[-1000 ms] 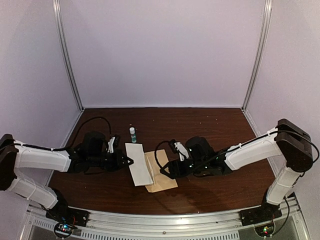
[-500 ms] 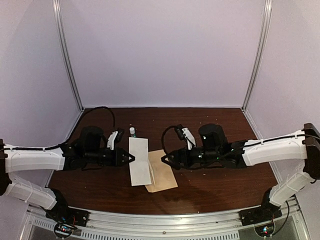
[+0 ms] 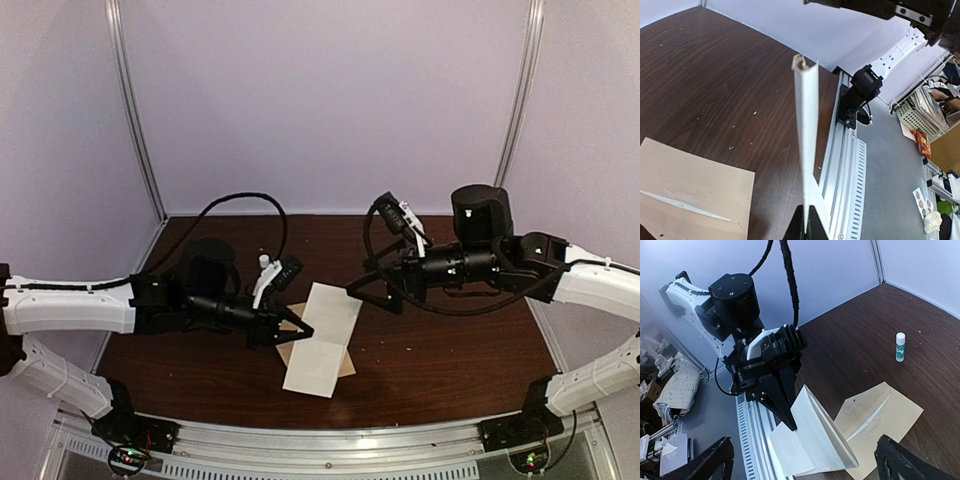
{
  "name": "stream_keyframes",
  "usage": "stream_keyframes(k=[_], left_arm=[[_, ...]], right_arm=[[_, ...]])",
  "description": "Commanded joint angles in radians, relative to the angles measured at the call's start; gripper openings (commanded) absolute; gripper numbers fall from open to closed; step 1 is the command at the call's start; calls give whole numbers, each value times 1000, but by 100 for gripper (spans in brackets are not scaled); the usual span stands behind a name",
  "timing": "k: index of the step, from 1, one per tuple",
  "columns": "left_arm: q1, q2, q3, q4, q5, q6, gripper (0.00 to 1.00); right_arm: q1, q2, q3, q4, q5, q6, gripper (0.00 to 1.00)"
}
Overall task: Place the letter into the envelope and seal it
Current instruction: Adjust the letter.
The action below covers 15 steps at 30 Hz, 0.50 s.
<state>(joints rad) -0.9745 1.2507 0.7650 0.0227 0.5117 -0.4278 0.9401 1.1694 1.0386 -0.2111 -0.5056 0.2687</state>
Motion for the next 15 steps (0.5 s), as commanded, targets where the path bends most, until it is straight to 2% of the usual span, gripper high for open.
stream_keyframes(k=[1,6,10,15], left_arm=[[-60,48,78,11,54,65,0],[-109,77,114,8,68,80,0],[-123,88,124,8,78,86,0],[-125,84,132,8,96,92,0]], right_arm=[[-4,7,71,-222,-34,-70,100],[-4,43,94,-277,-143,-76,85],[-2,50,52,-200,-263,-42,65],[0,54,31,-149,-316,-30,41]])
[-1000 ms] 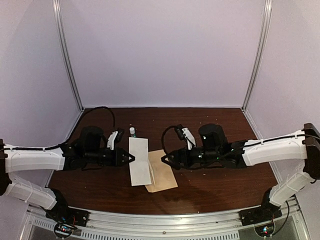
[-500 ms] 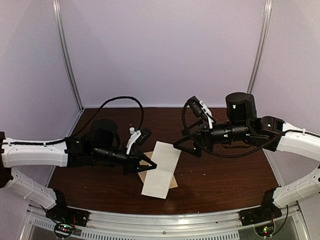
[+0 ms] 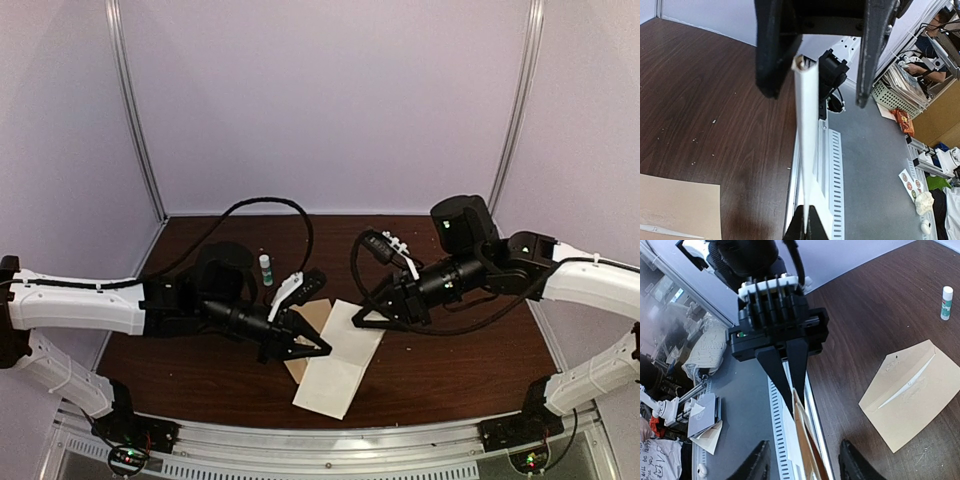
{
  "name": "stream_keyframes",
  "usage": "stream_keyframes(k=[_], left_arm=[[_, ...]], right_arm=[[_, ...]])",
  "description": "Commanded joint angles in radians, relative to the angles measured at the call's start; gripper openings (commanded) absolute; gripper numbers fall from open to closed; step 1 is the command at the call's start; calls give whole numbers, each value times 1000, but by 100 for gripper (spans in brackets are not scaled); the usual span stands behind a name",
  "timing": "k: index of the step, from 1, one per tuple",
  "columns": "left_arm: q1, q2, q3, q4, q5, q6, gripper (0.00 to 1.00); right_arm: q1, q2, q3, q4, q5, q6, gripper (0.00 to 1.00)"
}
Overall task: Place the letter into the envelope and seal it
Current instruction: Adjust the letter.
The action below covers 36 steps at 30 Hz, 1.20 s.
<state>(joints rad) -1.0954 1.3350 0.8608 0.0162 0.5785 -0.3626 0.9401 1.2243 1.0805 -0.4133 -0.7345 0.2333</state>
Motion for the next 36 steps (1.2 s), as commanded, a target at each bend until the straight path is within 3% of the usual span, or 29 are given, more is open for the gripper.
stream_keyframes(k=[1,5,6,7,12,15,23,31,33,36], left_arm=[[-4,0,38,14,31,27,0],[-4,0,43,14,30,25,0],[-4,-2,44,15,25,24,0],[-4,-6,43,18,15,19,4],[-2,-77,-7,109,-82,-33,50],[9,-144,-71,200,-160,-97,69],[56,-253,-194,365,-331,-256,81],[60,-228,-220,583,-255,-326,83],[60,-215,-219,629,-236,-340,78],[60,-194,-220,695,-213,-362,59]], right_arm=[[1,1,-12,61,-99,6,35],[0,6,-14,81,-116,7,13],[0,5,-13,80,-102,4,3],[0,0,-13,81,-87,2,0],[-4,-64,-32,157,19,29,0],[-6,-125,-73,277,90,83,0],[-7,-303,-240,645,316,203,0],[-7,-345,-329,851,395,254,0],[-6,-337,-335,877,395,261,0],[-7,-329,-345,904,393,269,0]])
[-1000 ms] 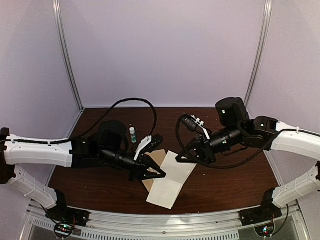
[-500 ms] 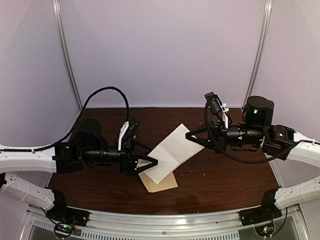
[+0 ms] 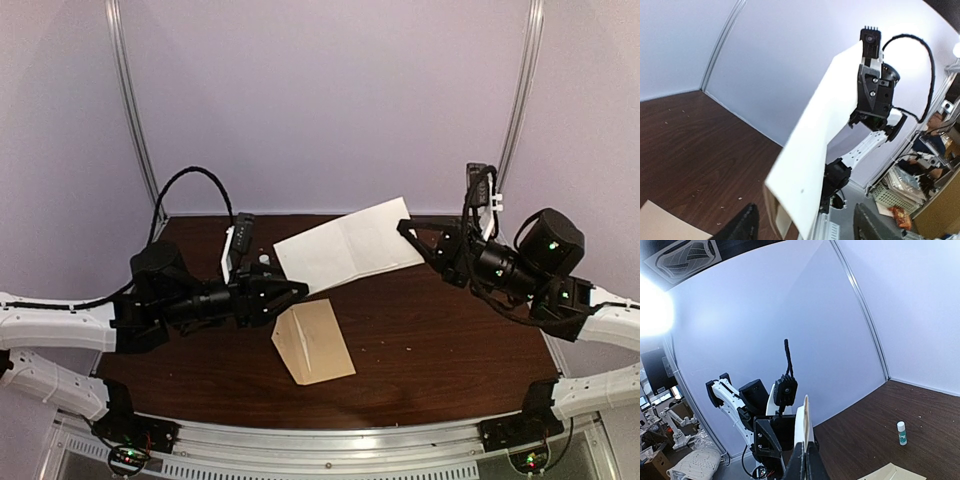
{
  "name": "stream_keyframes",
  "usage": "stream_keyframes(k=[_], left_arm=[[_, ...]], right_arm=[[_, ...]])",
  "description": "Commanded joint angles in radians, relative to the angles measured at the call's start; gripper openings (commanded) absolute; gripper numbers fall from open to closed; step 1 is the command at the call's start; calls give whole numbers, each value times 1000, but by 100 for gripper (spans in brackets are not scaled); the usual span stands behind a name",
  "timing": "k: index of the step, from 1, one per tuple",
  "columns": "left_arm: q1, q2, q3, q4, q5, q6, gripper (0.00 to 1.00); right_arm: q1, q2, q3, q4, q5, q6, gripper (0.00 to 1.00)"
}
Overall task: Place the letter into the envelope and seal it
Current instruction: Adjust the letter.
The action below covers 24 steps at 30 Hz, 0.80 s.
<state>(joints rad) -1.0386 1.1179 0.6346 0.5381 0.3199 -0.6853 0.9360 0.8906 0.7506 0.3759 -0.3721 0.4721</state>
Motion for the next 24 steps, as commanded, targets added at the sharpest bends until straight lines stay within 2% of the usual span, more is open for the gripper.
stream_keyframes(k=[1,4,12,15,18,22,24], left_arm=[[4,34,7,182,49,-46,55],[4,52,7,194,51,-57,40],[4,65,-1,233,39,-78,14],[7,68,0,227,33,-82,0],[22,57,-1,167,24,-82,0],[61,23,-4,26,30,-58,0],[72,-2,8,-83,33,-12,0]], right_arm=[[-3,5,-19,123,30,33,0],[-3,3,-35,147,36,40,0],[-3,-2,-59,143,50,41,0],[-3,-7,-64,128,62,41,0],[-4,-30,-72,94,94,40,0],[-11,-70,-68,-16,155,9,42],[-18,-91,-51,-109,197,-17,58]])
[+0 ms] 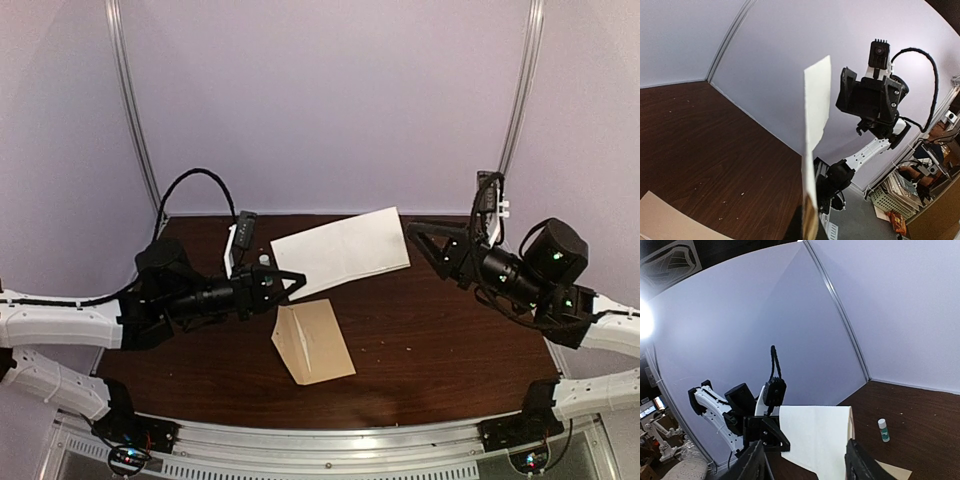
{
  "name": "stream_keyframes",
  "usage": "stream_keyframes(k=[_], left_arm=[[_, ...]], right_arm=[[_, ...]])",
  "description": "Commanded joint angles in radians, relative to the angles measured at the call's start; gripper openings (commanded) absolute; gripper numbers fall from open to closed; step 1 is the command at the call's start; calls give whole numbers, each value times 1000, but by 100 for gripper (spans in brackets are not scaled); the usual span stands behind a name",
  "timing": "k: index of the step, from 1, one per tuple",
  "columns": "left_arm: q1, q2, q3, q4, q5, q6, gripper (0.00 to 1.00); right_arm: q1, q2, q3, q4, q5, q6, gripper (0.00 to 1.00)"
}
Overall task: Place the letter into the envelope and seal it
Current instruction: Adjust the letter.
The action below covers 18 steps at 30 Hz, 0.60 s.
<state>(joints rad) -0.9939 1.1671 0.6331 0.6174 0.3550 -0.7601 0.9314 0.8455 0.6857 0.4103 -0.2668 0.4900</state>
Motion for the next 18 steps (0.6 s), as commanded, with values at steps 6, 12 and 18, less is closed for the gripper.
stream_keyframes(k=[6,12,18], left_arm=[[32,-59,123,-560,81,305,0],[31,1,214,-756,281,449,0],[18,65,285,-896,336,532,0]], right_arm=[[-58,-38,110,-475,130,-144,88],[-66,91,275,-707,-66,-236,94],[-62,217,342,-803,-309,-260,84]])
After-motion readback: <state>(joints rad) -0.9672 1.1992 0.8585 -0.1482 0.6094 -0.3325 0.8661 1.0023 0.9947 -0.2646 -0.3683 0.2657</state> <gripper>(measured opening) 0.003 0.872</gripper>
